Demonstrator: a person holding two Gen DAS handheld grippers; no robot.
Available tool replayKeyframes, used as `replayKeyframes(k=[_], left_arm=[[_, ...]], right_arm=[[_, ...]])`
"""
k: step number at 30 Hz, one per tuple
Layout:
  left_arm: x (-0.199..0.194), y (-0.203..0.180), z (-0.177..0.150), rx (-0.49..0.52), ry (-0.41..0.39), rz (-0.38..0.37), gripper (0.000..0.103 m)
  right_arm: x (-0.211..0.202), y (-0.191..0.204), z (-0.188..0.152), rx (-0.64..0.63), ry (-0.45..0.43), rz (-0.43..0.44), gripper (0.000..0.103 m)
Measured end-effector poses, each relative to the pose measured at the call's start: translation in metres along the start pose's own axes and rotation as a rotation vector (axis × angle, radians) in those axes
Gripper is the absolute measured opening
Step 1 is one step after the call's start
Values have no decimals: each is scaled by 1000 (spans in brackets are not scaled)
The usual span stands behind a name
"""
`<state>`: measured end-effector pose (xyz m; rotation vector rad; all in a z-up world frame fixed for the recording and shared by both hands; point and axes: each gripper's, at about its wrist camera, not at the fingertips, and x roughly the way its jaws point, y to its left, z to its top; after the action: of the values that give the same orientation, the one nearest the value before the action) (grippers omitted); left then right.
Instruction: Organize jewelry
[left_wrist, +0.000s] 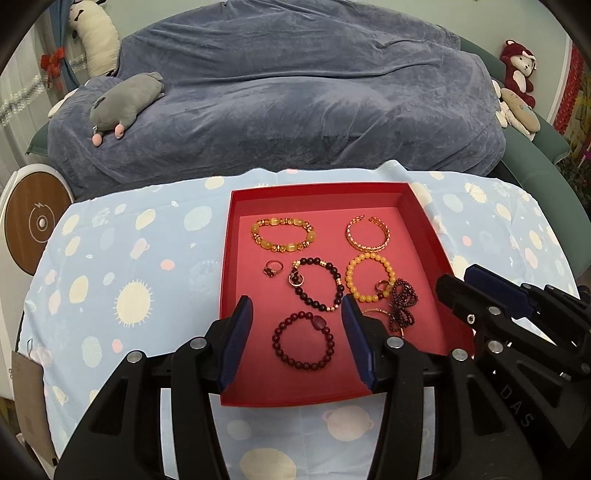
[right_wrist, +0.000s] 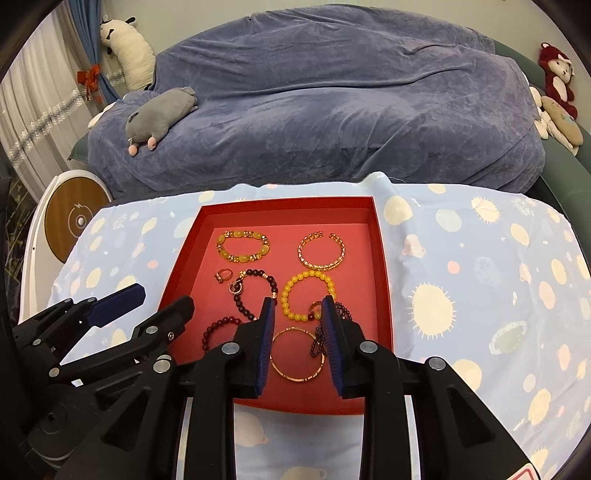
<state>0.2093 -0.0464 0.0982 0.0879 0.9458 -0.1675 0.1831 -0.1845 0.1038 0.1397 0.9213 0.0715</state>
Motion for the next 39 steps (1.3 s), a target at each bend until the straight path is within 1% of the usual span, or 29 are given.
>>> replayKeyframes(k=[6, 8, 10, 12, 14, 15, 19, 21, 23, 28, 30, 32, 33, 39], left_arm=[[-21, 1, -20, 4, -10, 15, 54], [-26, 2, -28, -1, -8, 20, 57], [-30, 5, -35, -14, -10, 26, 61], [-34, 7, -41, -25, -11, 35, 67], [-37, 9, -48, -32, -11, 39, 70], [-38, 9, -50, -34, -9, 41, 72], [-43, 10, -61, -41, -1, 47, 74], [-45, 11, -66, -49, 2, 52, 78], [-47, 13, -71, -57, 0, 53, 81], [-51, 13, -81, -61, 5, 60, 85], [-53, 14, -84, -67, 4, 70, 90], [-54, 16, -86, -72, 3, 73, 90], [-55, 17, -87, -73, 4, 75, 90], [-56, 17, -92, -69, 8, 81, 92]], right_arm=[[-20, 3, -21, -4, 5, -21, 28], [-26, 3, -28, -3, 1, -32, 33], [-32, 1, -35, 5, -2, -38, 38], [-36, -1, -41, 15, -3, -37, 42], [-40, -3, -47, 24, -5, -38, 48], [-42, -3, -50, 26, -3, -36, 49], [-47, -5, -61, 31, 2, -43, 57], [-50, -6, -66, 37, 3, -47, 60], [-52, -8, -70, 43, 4, -53, 65], [-57, -9, -79, 44, 9, -65, 70], [-59, -10, -81, 50, 9, -69, 72], [-61, -11, -83, 58, 7, -75, 80], [-62, -11, -84, 61, 6, -77, 83], [-64, -12, -89, 65, 9, -93, 86]])
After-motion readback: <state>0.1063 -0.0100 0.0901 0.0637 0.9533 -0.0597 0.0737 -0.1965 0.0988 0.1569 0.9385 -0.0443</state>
